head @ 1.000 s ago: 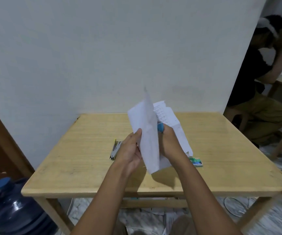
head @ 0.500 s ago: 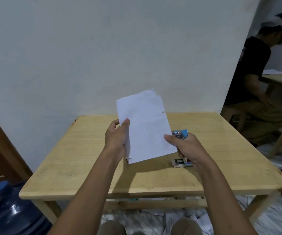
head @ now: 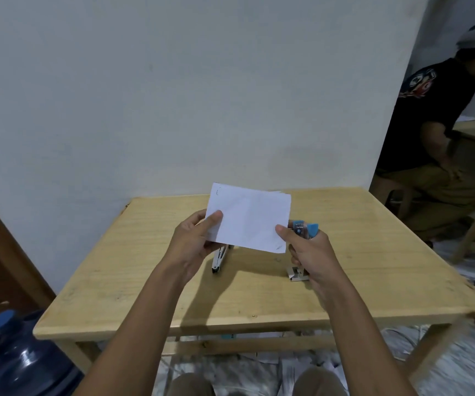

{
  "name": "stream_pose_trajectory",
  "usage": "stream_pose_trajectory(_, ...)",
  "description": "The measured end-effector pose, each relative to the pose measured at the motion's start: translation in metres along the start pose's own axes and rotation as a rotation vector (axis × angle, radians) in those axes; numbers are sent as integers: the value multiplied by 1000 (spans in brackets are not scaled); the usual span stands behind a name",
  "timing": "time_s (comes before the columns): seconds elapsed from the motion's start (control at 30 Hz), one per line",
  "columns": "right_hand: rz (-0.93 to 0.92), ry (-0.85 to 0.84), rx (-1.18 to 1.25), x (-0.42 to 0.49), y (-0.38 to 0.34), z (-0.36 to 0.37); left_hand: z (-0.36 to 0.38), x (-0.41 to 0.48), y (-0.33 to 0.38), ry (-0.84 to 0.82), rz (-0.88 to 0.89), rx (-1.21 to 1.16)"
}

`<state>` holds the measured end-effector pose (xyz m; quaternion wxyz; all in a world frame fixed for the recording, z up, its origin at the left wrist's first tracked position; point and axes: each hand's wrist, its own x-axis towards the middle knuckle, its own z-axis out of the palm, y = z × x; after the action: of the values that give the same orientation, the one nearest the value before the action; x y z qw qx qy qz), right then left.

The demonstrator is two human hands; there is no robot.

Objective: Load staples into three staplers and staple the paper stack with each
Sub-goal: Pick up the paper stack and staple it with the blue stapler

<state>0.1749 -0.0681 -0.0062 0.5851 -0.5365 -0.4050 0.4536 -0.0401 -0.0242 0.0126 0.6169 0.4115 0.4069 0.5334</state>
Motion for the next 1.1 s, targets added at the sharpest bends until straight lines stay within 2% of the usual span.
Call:
stream_pose_trajectory(0.1,15,92,104,-1,3,8,5,-11,-3,-33,-40,-277)
stream_pose_trajectory(0.17,42,115,163,-2,3,13,12,-21,-11,-83,-76,-353)
stream_pose_trajectory(0.33,13,50,144,-10,3,25,32,-31,-32,-123,-152,-123)
stream_pose_trajectory(0.47,15,24,42,-12,8,23,37,-28,-31,-95,-78,-28)
stream_pose_trajectory(0.63,113,-186,73,-17,12,23,40,-26,-34,30,31,-27)
stream_pose_trajectory(0.77,131,-340,99,-23,15,26,43,-25,-42,115,31,-35)
stream_pose_trajectory(0.9,143,-392,63,-23,21,29,45,-29,-43,115,26,-21)
stream_pose_trajectory(1.1,167,-417,132,-25,21,31,40,-29,-45,130,48,10)
